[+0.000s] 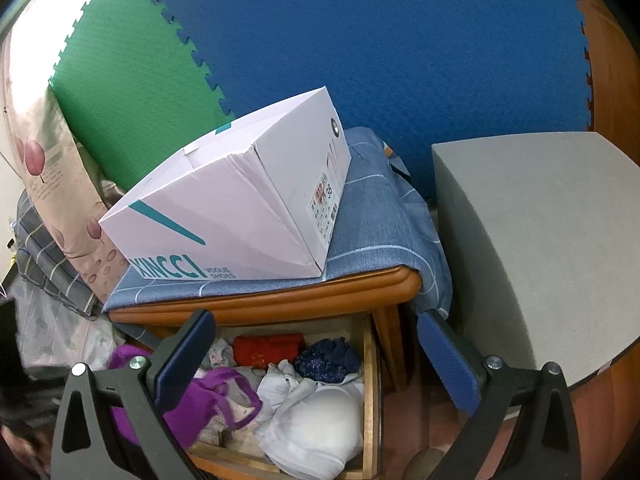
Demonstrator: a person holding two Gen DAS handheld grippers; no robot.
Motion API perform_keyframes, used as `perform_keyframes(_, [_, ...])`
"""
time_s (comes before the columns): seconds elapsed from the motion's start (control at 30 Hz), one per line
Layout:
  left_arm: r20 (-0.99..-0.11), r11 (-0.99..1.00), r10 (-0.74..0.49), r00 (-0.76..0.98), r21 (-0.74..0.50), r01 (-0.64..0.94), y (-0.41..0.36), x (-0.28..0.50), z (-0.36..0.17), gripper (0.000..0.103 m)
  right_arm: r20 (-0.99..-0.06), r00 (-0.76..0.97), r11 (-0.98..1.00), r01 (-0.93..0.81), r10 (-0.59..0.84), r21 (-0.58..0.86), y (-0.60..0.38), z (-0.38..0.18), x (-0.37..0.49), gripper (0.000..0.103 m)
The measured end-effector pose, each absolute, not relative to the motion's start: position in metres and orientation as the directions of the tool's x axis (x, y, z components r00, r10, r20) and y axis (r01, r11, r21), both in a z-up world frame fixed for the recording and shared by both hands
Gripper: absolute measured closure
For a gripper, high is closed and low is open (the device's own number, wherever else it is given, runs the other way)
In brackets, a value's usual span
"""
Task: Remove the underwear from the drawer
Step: 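Lift the purple bra with the left tool and carry it over the white box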
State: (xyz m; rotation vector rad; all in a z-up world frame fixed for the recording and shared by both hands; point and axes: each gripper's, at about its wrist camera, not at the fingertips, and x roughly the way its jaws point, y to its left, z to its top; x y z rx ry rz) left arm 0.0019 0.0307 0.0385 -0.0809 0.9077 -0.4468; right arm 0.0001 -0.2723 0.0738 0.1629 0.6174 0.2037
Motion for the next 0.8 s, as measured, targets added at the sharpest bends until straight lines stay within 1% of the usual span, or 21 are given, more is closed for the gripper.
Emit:
perform_keyframes(0.17, [-0.69,0.892,-0.447,0.569,-0.292,0.346,0.039,0.003,0.093,0.097,-0.555,0.798,0.967,-0.134,0.235,0.216,-0.274,0.073,-0.001,0.0])
perform_keyframes(0.23, [-0.66,0.884,-0.464,0.591,-0.309,0.349,0.043,0.008,0.123,0.099,-0.555,0.798,0.967,-0.131,0.234,0.219,-0.274,0.073,0.0,0.0])
perform_keyframes(0.27, [-0.634,0.878,-0.477,0.608,-0.321,0.355,0.046,0.011,0.142,0.102,-0.556,0.798,0.967,-0.131,0.234,0.218,-0.274,0.073,0.0,0.0])
perform_keyframes(0.37, [-0.563,0.867,-0.498,0.66,-0.33,0.374,0.051,0.024,0.204,0.102,-0.554,0.799,0.967,-0.132,0.234,0.219,-0.274,0.073,0.0,0.0])
perform_keyframes(0.43, [-0.534,0.878,-0.478,0.697,-0.298,0.373,0.05,0.038,0.239,0.102,-0.552,0.8,0.966,-0.131,0.236,0.222,-0.274,0.074,0.0,0.0])
perform_keyframes(0.47, [-0.538,0.885,-0.466,0.702,-0.275,0.376,0.046,0.05,0.254,0.102,-0.552,0.799,0.966,-0.133,0.238,0.224,-0.274,0.074,0.0,0.0])
perform_keyframes(0.53, [-0.586,0.891,-0.452,0.672,-0.254,0.377,0.035,0.071,0.264,0.102,-0.554,0.797,0.966,-0.137,0.24,0.221,-0.274,0.073,0.0,0.0])
perform_keyframes(0.6, [-0.624,0.897,-0.431,0.651,-0.216,0.386,0.024,0.07,0.25,0.1,-0.555,0.797,0.967,-0.139,0.238,0.214,-0.275,0.074,-0.001,0.0])
perform_keyframes(0.63, [-0.651,0.895,-0.423,0.63,-0.193,0.402,0.019,0.066,0.238,0.096,-0.551,0.799,0.966,-0.138,0.24,0.22,-0.277,0.075,-0.002,0.0])
perform_keyframes(0.67, [-0.702,0.89,-0.405,0.586,-0.157,0.428,0.009,0.06,0.214,0.078,-0.545,0.802,0.963,-0.134,0.244,0.234,-0.28,0.076,-0.002,0.0])
perform_keyframes(0.7, [-0.755,0.887,-0.373,0.539,-0.119,0.447,0.0,0.054,0.184,0.048,-0.543,0.803,0.961,-0.129,0.246,0.244,-0.282,0.076,-0.002,0.0])
perform_keyframes(0.73, [-0.782,0.885,-0.351,0.515,-0.097,0.456,-0.005,0.046,0.16,0.035,-0.544,0.802,0.959,-0.124,0.248,0.254,-0.284,0.076,-0.002,0.0])
perform_keyframes(0.77, [-0.803,0.882,-0.338,0.491,-0.088,0.464,-0.008,0.038,0.126,0.028,-0.546,0.798,0.956,-0.121,0.254,0.268,-0.285,0.075,-0.001,0.0])
perform_keyframes(0.8, [-0.833,0.877,-0.324,0.448,-0.087,0.472,-0.01,0.032,0.09,0.029,-0.55,0.793,0.952,-0.12,0.262,0.28,-0.286,0.074,0.0,0.0])
